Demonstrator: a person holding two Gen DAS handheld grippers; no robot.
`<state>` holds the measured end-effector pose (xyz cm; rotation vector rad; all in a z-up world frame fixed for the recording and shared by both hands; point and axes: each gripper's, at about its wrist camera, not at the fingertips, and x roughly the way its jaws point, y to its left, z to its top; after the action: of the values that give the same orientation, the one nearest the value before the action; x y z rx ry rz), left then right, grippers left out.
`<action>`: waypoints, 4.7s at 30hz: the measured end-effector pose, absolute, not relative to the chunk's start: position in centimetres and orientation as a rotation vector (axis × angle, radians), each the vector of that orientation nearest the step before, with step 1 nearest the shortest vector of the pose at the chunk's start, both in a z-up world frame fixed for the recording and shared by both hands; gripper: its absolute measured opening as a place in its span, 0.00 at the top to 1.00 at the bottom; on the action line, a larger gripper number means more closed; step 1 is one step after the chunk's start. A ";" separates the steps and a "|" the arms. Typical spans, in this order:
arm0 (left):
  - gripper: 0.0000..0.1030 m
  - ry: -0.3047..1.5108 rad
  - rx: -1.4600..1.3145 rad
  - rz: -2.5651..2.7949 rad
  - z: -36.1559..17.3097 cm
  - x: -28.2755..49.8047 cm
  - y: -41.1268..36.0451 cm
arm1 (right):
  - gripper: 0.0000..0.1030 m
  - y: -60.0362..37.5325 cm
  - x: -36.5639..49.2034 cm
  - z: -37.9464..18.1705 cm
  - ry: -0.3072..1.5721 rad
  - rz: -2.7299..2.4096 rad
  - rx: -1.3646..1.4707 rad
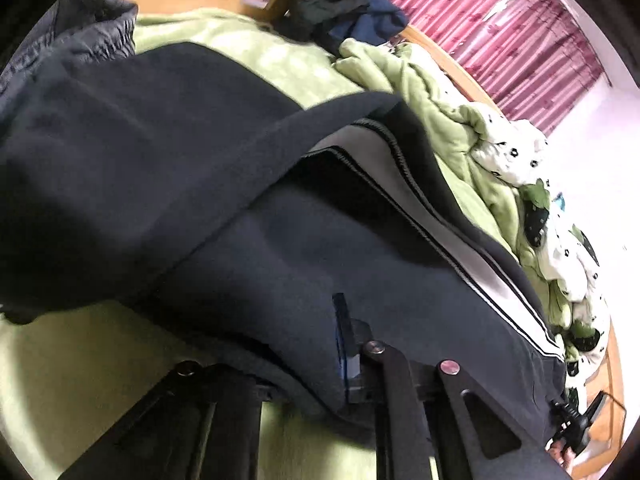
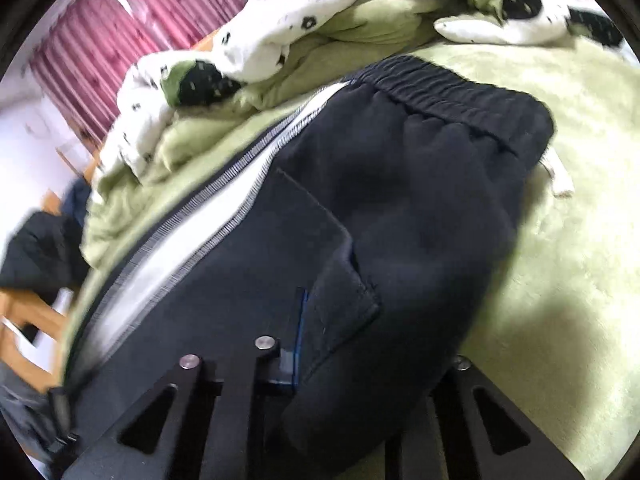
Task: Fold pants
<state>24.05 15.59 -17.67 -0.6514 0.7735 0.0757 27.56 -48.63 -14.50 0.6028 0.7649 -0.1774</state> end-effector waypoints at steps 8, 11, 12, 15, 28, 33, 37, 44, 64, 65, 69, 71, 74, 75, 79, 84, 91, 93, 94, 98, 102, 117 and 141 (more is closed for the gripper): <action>0.89 0.819 -0.545 0.002 -16.0 14.5 12.2 | 0.89 -50.5 17.4 -10.2 0.735 -0.182 0.623; 0.89 0.855 -0.572 -0.052 -16.5 9.6 11.0 | 0.89 -52.5 12.5 -10.3 0.769 -0.182 0.603; 0.89 0.861 -0.580 -0.063 -16.6 8.7 10.7 | 0.89 -53.2 11.1 -10.2 0.775 -0.181 0.605; 0.89 0.872 -0.583 -0.114 -16.4 4.7 9.0 | 0.88 -55.3 6.0 -9.5 0.771 -0.187 0.596; 0.59 0.908 -0.414 -0.082 -15.8 1.9 7.6 | 0.46 -59.5 -2.3 -11.8 0.785 -0.260 0.624; 0.46 0.888 -0.366 -0.073 -15.3 0.1 7.7 | 0.38 -63.3 -4.1 -11.9 0.636 -0.332 0.736; 0.45 0.868 -0.387 -0.034 -14.7 -1.1 7.9 | 0.37 -66.3 -0.5 -14.6 0.699 -0.272 0.908; 0.45 0.839 -0.303 0.016 -12.5 -1.8 7.9 | 0.58 -66.7 1.9 -9.7 0.662 -0.273 0.659; 0.83 0.758 -0.269 0.045 -13.1 -2.5 14.1 | 0.37 -59.4 -4.0 -6.3 0.783 -0.453 0.442; 0.85 0.737 -0.270 0.021 -12.8 -2.3 14.3 | 0.37 -58.5 -4.1 -5.7 0.778 -0.447 0.437; 0.86 0.637 -0.268 0.001 -10.8 -0.5 15.1 | 0.37 -53.8 -2.1 -2.8 0.747 -0.394 0.390; 0.86 0.589 -0.273 0.013 -9.4 2.0 16.2 | 0.37 -50.6 -0.6 -1.8 0.730 -0.349 0.370; 0.86 0.550 -0.304 0.052 -8.2 5.6 17.7 | 0.37 -46.0 2.1 -1.3 0.741 -0.267 0.340; 0.86 0.540 -0.321 0.075 -7.8 7.4 18.2 | 0.37 -44.7 3.0 -1.4 0.749 -0.244 0.325; 0.75 0.584 -0.319 0.145 -7.7 11.7 19.6 | 0.37 -39.3 6.4 -2.9 0.799 -0.173 0.270; 0.28 0.570 -0.352 0.093 -9.1 12.0 21.7 | 0.37 -35.2 8.6 -4.8 0.856 -0.106 0.233; 0.28 0.666 -0.323 0.099 -11.0 14.6 23.3 | 0.37 -33.4 9.8 -8.0 0.851 -0.098 0.230; 0.28 0.714 -0.320 0.139 -11.8 15.9 24.0 | 0.37 -33.6 10.0 -8.8 0.847 -0.102 0.264; 0.30 0.749 -0.327 0.162 -12.4 16.8 24.5 | 0.37 -33.8 10.1 -9.4 0.851 -0.106 0.286; 0.79 0.827 -0.335 0.155 -14.6 19.4 25.2 | 0.37 -34.8 11.1 -9.9 0.873 -0.119 0.303; 0.82 0.635 -0.379 0.106 -12.4 17.4 25.8 | 0.37 -35.8 11.7 -8.8 0.852 -0.149 0.245; 0.31 0.747 -0.221 0.287 -13.9 18.3 23.1 | 0.35 -39.6 20.5 -13.3 0.931 -0.160 0.101; 0.27 0.806 0.075 -0.232 -13.5 1.1 0.3 | 0.36 -39.8 1.8 -12.1 0.961 -0.128 0.085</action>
<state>1.11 0.30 -13.55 0.0749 0.8062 -0.2317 1.77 -39.82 -12.06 0.0852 0.9614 -0.1279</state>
